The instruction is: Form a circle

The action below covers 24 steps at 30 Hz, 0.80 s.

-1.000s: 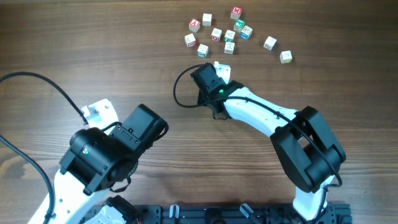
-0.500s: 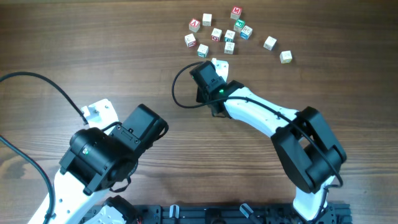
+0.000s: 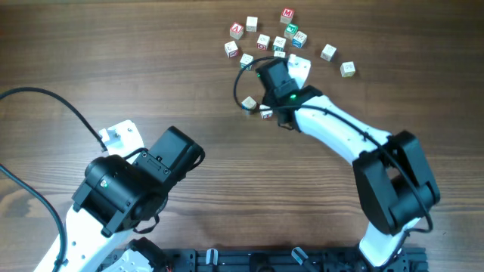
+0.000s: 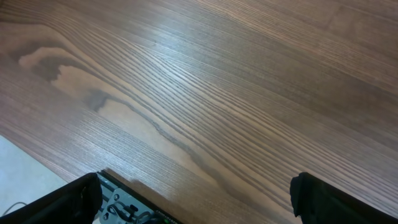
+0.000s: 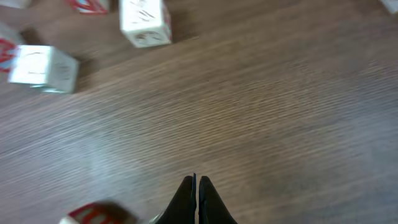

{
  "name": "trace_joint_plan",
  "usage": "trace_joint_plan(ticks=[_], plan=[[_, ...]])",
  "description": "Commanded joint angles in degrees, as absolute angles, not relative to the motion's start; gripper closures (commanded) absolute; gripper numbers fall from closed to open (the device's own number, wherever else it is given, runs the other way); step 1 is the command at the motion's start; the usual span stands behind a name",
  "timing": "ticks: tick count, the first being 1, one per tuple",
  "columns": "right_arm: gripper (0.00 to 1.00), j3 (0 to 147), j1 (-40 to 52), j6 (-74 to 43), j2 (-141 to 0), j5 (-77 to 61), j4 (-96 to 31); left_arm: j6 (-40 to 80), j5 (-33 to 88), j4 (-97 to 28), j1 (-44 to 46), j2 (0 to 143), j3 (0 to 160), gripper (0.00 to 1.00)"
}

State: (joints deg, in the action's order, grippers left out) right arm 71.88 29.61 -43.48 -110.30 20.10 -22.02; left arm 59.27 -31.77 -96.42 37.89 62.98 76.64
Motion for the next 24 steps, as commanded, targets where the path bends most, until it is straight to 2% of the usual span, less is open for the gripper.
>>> trace_joint_plan(ticks=[1, 7, 24], plan=[[0.95, 71.1, 27.2, -43.4, -113.4, 11.9, -21.0, 60.1, -32.1, -96.5, 38.0, 62.7, 76.4, 0.00], [0.95, 71.1, 26.4, -38.9, -114.7, 5.0, -19.2, 60.1, -32.1, -96.5, 38.0, 62.7, 76.4, 0.00], [0.95, 71.0, 26.4, -42.2, -114.8, 2.3, -23.0, 60.1, -32.1, -96.5, 38.0, 62.7, 76.4, 0.00]])
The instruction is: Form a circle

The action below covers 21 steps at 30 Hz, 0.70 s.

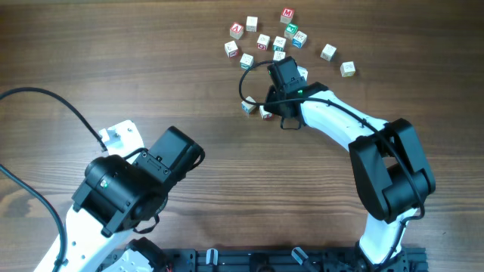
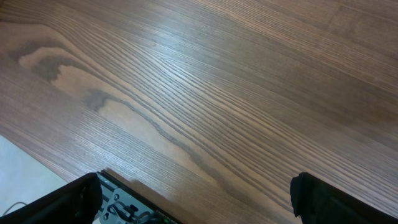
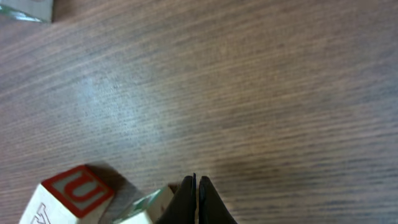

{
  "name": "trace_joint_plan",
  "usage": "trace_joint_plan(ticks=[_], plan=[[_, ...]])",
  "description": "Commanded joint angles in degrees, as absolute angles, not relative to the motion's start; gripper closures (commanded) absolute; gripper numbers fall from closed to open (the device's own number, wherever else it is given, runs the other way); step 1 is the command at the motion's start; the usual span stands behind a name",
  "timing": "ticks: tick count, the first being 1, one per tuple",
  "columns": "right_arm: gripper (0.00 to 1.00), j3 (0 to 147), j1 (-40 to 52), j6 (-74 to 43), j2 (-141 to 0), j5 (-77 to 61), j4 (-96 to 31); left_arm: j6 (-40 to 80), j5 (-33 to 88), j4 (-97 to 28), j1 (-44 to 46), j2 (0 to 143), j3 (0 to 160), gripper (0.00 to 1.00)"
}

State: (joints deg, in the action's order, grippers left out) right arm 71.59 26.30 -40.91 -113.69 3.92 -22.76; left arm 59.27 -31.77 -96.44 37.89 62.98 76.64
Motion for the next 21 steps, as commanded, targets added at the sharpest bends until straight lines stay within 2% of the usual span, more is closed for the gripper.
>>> trace_joint_plan(ticks=[1, 21], plan=[[0.95, 71.0, 26.4, -42.1, -114.8, 1.9, -23.0, 60.1, -32.1, -96.5, 38.0, 62.7, 76.4, 0.00], [0.95, 71.0, 26.4, -42.3, -114.8, 0.3, -22.9, 60.1, -32.1, -96.5, 38.0, 62.7, 76.4, 0.00]])
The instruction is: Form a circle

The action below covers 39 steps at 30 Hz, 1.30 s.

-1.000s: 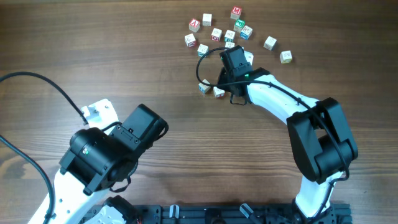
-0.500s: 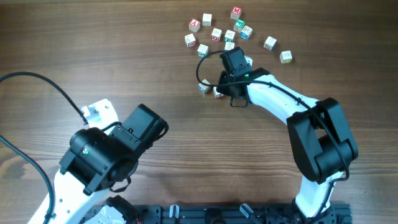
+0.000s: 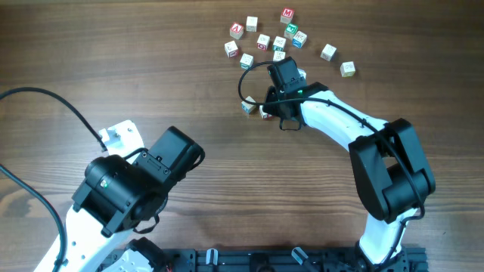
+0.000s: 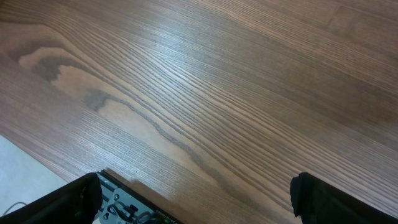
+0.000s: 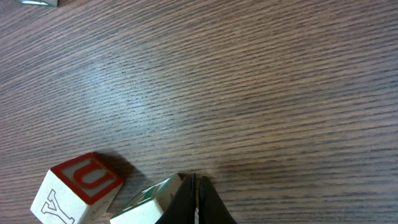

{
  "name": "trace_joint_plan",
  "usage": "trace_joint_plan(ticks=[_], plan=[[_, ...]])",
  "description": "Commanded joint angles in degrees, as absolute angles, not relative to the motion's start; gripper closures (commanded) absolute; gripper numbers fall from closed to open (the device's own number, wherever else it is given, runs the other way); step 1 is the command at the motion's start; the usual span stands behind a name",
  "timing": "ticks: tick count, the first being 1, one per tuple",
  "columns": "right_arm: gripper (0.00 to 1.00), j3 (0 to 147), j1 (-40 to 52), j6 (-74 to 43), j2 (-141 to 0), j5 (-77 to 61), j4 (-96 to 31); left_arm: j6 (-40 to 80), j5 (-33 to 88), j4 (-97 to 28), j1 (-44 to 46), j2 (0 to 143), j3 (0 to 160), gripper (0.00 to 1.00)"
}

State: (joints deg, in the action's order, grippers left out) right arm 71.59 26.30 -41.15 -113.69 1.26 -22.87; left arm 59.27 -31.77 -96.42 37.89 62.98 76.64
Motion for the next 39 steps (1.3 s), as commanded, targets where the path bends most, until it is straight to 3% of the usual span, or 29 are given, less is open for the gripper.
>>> trace_joint_plan(ticks=[1, 39], plan=[[0.96, 71.0, 26.4, -42.9, -114.8, 0.3, -23.1, 60.1, -32.1, -96.5, 38.0, 62.7, 76.4, 0.00], [0.95, 71.0, 26.4, -42.5, -114.8, -1.4, -22.5, 60.1, -32.1, -96.5, 38.0, 62.7, 76.4, 0.00]])
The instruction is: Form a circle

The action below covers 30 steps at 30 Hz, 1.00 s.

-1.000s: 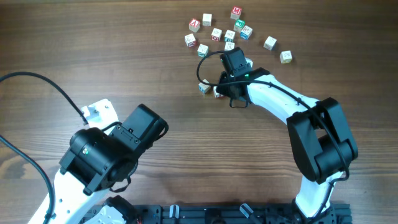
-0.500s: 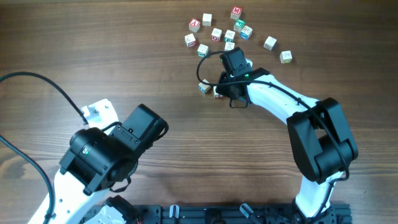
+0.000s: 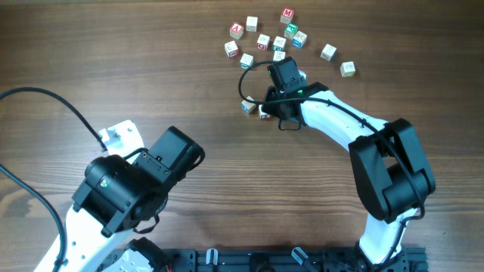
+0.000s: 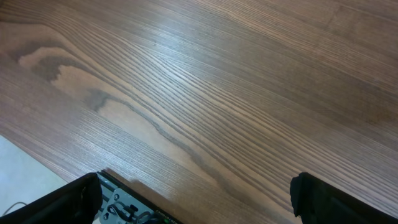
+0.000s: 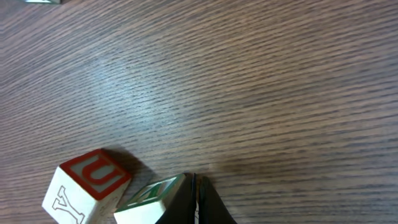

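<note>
Several small letter blocks (image 3: 262, 41) lie scattered at the table's far side. Two more sit apart, nearer the middle: a red U block (image 5: 91, 184) and a green-lettered block (image 5: 151, 203), the pair also showing from overhead (image 3: 257, 109). My right gripper (image 5: 196, 186) is shut with nothing between its fingers. Its left finger rests against the green-lettered block's edge. From overhead the right gripper (image 3: 266, 104) points at that pair. My left gripper (image 4: 196, 193) hangs open over bare wood, far from any block.
The left arm's bulky body (image 3: 136, 189) fills the near left of the table. A black cable (image 3: 45, 98) loops across the left side. A black rail (image 3: 265, 261) runs along the near edge.
The right gripper has shifted very slightly; the red U block and the green-lettered block sit a little further into its view. The left arm has not moved.
The shut right gripper first stood over bare wood, with blocks far ahead and a red one at the view's lower left. Then it was down beside the red U and green-lettered blocks. It stays there, touching the green-lettered one. The left gripper stayed open and still.
</note>
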{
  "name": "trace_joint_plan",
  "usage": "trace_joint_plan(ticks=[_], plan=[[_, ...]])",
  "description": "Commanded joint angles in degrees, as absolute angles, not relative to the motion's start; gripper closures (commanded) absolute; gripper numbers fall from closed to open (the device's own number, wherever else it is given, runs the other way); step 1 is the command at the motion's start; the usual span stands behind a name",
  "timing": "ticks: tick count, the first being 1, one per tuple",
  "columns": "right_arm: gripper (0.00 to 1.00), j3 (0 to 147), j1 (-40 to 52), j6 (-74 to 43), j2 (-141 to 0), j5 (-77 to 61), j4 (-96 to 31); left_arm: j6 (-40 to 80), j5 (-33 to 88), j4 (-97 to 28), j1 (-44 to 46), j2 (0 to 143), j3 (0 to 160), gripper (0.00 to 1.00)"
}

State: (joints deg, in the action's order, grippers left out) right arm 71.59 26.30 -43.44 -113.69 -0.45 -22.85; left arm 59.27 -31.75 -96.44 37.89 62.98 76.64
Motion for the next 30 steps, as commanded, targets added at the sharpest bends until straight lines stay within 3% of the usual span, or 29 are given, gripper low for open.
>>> trace_joint_plan(ticks=[1, 17, 30], plan=[[0.95, 71.0, 26.4, -42.6, -114.8, -1.4, -22.5, 60.1, -32.1, -96.5, 38.0, 62.7, 76.4, 0.00], [0.96, 71.0, 26.4, -42.5, -114.8, -1.1, -21.9, 60.1, -32.1, -96.5, 38.0, 62.7, 76.4, 0.00], [0.95, 71.0, 26.4, -52.7, -114.8, 0.2, -28.7, 60.1, -32.1, -96.5, 38.0, 62.7, 76.4, 0.00]])
